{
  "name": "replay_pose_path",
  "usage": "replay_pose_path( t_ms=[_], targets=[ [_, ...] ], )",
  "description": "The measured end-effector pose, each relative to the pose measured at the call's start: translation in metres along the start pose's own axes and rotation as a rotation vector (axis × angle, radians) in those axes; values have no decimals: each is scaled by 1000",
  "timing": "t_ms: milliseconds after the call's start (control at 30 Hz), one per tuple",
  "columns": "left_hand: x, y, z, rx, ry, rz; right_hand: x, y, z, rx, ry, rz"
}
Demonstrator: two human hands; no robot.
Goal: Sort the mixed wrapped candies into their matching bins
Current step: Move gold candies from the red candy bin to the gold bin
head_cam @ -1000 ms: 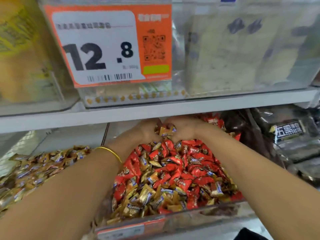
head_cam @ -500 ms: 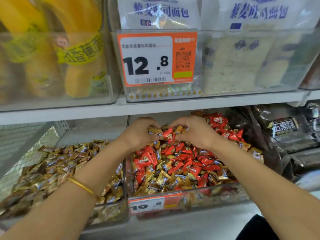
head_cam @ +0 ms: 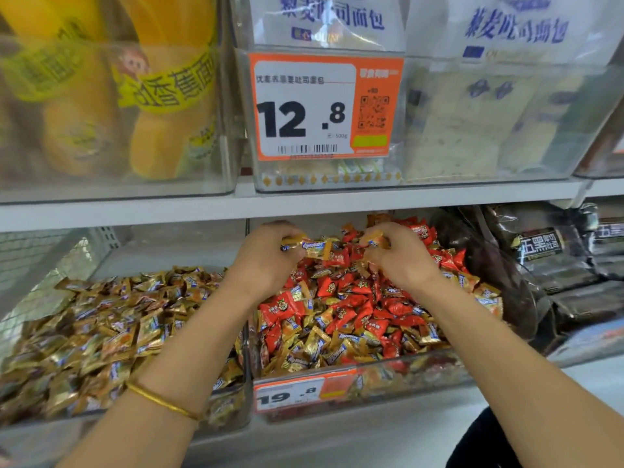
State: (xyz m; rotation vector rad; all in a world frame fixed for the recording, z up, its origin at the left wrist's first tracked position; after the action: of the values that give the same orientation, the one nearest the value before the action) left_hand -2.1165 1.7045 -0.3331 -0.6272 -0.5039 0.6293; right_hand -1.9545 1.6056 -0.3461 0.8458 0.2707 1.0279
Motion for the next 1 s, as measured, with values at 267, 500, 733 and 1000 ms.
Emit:
replay_pose_path(
  t_ms=[267,500,733,1000],
  targets=[
    [1,1,-2,65,43,4,13,16,-25,-297,170,96],
    [2,1,-24,389,352,46,31,4,-60,-451,537,159],
    [-4,4,-39,524,527,23,34,0,-60,-621,527,177],
    [-7,5,-39,526,497,-31,28,0,-39,-324,233,162]
  ],
)
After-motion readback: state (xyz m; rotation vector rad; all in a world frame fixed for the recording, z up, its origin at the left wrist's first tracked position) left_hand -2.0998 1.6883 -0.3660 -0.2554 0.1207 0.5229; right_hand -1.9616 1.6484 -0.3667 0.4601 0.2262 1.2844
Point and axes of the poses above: each hand's wrist, its own x-axis towards the middle knuckle, its own z-axis out of the back of the hand, y = z × x, the point moved 5 cm from there along x, towards the middle knuckle, and after that the axes turned 5 degrees about y, right-handed, at the moved point
